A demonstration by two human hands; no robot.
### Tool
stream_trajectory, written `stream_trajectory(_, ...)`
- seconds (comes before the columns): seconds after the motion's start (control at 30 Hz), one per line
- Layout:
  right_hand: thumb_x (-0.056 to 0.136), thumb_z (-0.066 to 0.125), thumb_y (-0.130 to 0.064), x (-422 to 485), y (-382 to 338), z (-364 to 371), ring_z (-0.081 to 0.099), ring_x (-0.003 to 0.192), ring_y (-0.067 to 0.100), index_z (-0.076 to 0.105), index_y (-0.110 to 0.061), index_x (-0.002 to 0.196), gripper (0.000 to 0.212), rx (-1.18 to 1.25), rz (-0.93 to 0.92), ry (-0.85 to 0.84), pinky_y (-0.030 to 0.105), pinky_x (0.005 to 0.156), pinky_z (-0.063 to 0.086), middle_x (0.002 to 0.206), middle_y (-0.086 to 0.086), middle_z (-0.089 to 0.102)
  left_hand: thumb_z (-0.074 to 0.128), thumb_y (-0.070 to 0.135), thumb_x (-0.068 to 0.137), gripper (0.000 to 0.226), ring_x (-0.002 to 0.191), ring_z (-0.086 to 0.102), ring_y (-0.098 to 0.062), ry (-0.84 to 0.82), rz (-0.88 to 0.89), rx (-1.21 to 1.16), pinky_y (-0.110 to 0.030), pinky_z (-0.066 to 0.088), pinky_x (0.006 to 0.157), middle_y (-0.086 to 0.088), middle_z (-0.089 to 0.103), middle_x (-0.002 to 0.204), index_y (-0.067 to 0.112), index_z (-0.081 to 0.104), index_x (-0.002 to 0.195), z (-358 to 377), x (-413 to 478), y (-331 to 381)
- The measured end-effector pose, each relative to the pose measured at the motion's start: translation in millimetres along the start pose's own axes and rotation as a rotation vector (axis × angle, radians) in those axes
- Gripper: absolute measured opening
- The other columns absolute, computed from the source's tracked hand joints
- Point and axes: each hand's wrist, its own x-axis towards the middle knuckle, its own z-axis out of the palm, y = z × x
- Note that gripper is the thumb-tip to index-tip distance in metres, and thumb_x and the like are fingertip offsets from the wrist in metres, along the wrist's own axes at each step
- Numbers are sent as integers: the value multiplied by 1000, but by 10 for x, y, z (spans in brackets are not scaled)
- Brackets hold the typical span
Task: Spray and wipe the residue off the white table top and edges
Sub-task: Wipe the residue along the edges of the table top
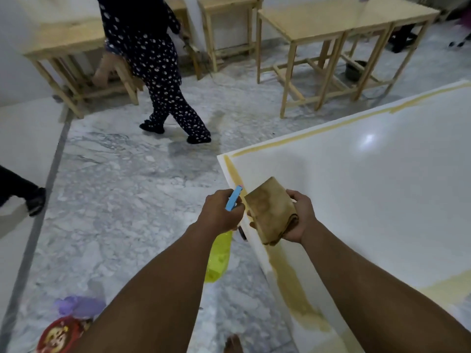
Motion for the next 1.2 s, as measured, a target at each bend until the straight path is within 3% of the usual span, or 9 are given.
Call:
stream_trajectory(0.3,89,48,-51,369,-438,247,59,112,45,64,-2,127,64,-221,-21,183,56,102,45,128,27,63,62,17,93,13,55,75,-27,91,11,-88,-47,66,63,-20,72,84,5,66,91,-92,315,-168)
stream_trajectory(0.53,84,53,-51,1294,-793,426,62,96,40,62,-4,122,61,-336,-9,378,56,87,53,112,25,67,61,25,87,14,65,74,-35,44,-32,-103,-53,64,69,-17,72,81,11,65,86,-160,1003,-648)
stream_trajectory(0.67,92,40,-53,2147,-1114,924,63,90,32,62,-16,106,45,-943,-250,618,45,88,53,100,10,64,60,30,85,21,70,72,-37,-1,-28,-99,-55,64,69,-16,71,80,11,67,90,-304,1586,-955)
stream_trajectory(0.77,99,32,-49,2720,-1098,1192,60,110,32,48,-31,141,48,-1466,-482,591,42,95,49,126,2,59,59,32,82,25,69,72,-36,-22,-30,-87,-55,64,67,-15,71,78,11,68,91,-423,1939,-1144)
stream_trajectory(0.9,97,28,-58,3345,-712,1015,18,147,42,20,-36,154,61,-2042,-289,516,56,115,26,165,5,15,56,33,78,30,67,69,-37,-27,-3,-59,-54,62,67,-16,70,75,9,68,90,-504,2273,-1305)
stream_trajectory(0.97,97,22,-61,3451,-564,904,-4,152,40,14,-35,155,64,-2167,-216,554,61,118,9,167,3,-1,55,33,78,30,66,68,-37,-35,7,-45,-53,60,66,-17,69,75,8,68,90,-510,2363,-1376)
stream_trajectory(1.07,98,22,-49,3471,-538,919,0,153,34,28,-27,154,61,-2252,-485,676,60,119,10,167,6,11,57,31,79,28,65,67,-42,-46,-15,-108,-57,62,64,-21,67,76,7,66,89,-499,2430,-1492)
stream_trajectory(1.13,97,19,-47,3556,-593,890,7,154,31,32,-23,154,63,-2270,-629,605,57,120,13,166,5,17,57,31,79,29,65,66,-42,-47,-4,-102,-57,61,63,-21,66,75,5,66,89,-469,2450,-1544)
stream_trajectory(1.2,102,15,-45,3640,-594,772,-1,154,25,20,-25,158,60,-2304,-592,444,52,123,6,168,1,9,55,31,79,31,66,64,-38,-49,25,-68,-57,58,64,-19,67,75,4,66,89,-438,2447,-1555)
